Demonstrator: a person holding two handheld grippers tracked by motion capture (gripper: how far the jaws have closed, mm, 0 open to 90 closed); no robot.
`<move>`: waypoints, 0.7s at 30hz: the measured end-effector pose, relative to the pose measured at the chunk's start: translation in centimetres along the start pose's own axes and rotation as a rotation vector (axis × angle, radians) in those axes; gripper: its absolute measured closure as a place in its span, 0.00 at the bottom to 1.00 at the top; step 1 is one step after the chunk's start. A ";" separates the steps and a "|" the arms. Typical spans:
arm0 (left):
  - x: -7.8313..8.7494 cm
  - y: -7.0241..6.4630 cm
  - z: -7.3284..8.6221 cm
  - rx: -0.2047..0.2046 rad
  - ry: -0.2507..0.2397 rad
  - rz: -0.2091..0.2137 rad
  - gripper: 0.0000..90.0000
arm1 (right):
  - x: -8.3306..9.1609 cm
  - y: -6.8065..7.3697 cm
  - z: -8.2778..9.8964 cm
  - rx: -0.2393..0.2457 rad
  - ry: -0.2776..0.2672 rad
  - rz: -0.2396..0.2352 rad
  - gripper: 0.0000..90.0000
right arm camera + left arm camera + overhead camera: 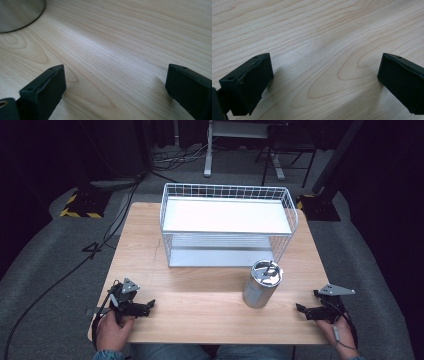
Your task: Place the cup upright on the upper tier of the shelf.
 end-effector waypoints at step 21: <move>-0.1 0.1 -0.1 0.005 -0.001 -0.003 0.01 | 4.4 2.2 -5.2 0.008 -0.154 -0.073 0.02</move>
Point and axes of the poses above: each handheld gripper's, and its own axes: x roughly backward along the jaws, z roughly out of its underside, y roughly to its left, the point moved 8 cm from there along -x, roughly forward along the jaws, and after that the axes turned 13 degrees about z, right-handed, at the moved point
